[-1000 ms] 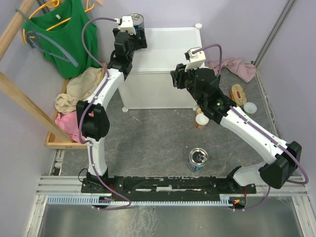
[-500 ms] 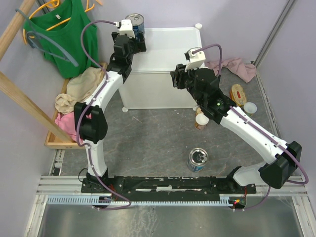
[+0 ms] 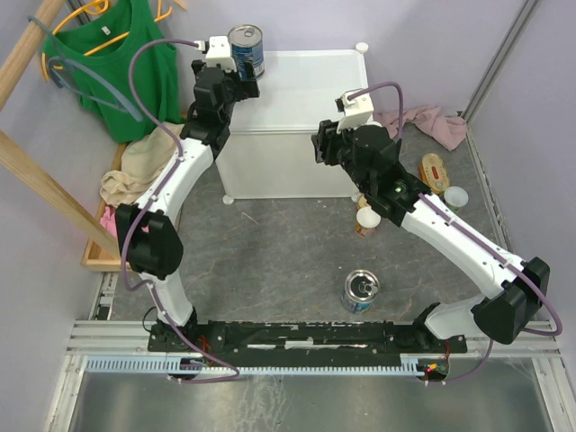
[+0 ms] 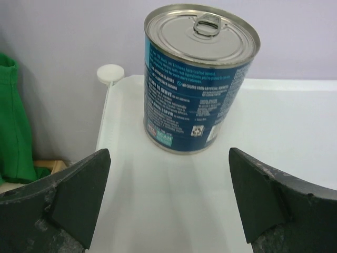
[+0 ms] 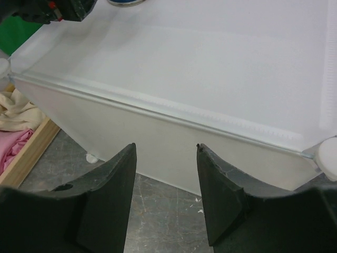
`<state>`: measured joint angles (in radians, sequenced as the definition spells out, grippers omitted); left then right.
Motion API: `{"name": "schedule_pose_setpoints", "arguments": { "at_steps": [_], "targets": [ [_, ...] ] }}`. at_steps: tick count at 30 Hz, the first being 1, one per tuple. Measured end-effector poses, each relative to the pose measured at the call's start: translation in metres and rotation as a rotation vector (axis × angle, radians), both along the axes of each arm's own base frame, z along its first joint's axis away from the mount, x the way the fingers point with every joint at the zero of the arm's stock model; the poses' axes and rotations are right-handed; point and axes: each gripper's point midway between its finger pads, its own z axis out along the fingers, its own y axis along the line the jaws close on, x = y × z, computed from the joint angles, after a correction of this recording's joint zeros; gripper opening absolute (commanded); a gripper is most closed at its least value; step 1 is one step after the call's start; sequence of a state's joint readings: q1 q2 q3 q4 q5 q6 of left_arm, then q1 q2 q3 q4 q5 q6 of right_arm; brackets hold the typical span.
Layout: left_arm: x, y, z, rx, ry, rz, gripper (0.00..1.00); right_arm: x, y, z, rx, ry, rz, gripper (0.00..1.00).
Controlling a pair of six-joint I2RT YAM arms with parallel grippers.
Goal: Place and organize the canned foods onto the counter
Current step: Move the canned food to the center of the board.
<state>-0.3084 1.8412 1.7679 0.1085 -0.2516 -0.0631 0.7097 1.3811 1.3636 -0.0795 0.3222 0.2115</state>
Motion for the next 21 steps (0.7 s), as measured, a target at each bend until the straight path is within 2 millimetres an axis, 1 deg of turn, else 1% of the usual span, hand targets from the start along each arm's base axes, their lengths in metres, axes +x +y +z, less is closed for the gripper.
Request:
{"name": "schedule_pose_setpoints", "arguments": {
  "at_steps": [2, 3, 5, 7, 10, 13, 16, 17, 19, 21],
  "targets": [
    [-0.010, -0.001, 0.002, 0.001, 0.005, -0.006, 0.99, 0.000, -0.002, -0.003, -0.009, 0.009, -0.006, 0.70],
    [-0.019, 0.000, 0.003, 0.002, 0.007, -0.010, 0.99, 0.000, -0.003, -0.005, -0.013, 0.014, -0.011, 0.73],
    [-0.032, -0.005, 0.006, 0.003, 0.010, -0.026, 0.99, -0.001, -0.005, -0.009, -0.028, 0.027, -0.021, 0.78],
    [-0.053, -0.011, 0.007, 0.004, 0.020, -0.049, 1.00, -0.003, -0.009, -0.014, -0.048, 0.049, -0.027, 0.82],
    [-0.091, -0.024, 0.014, -0.013, 0.027, -0.099, 0.99, -0.011, -0.018, -0.019, -0.073, 0.079, -0.035, 0.84],
    [-0.135, -0.040, 0.022, -0.036, 0.024, -0.164, 0.98, -0.027, -0.032, -0.015, -0.082, 0.096, -0.046, 0.86],
    [-0.178, -0.055, 0.027, -0.055, 0.028, -0.240, 0.95, -0.049, -0.051, -0.009, -0.083, 0.112, -0.047, 0.88],
    [-0.192, -0.061, 0.027, -0.062, 0.036, -0.267, 0.94, -0.057, -0.057, -0.008, -0.082, 0.120, -0.048, 0.89],
    [-0.214, -0.069, 0.022, -0.072, 0.052, -0.313, 0.94, -0.072, -0.068, -0.011, -0.085, 0.146, -0.043, 0.91],
    [-0.237, -0.076, 0.008, -0.079, 0.092, -0.357, 0.93, -0.086, -0.075, -0.020, -0.092, 0.185, -0.037, 0.93]
  ]
}}
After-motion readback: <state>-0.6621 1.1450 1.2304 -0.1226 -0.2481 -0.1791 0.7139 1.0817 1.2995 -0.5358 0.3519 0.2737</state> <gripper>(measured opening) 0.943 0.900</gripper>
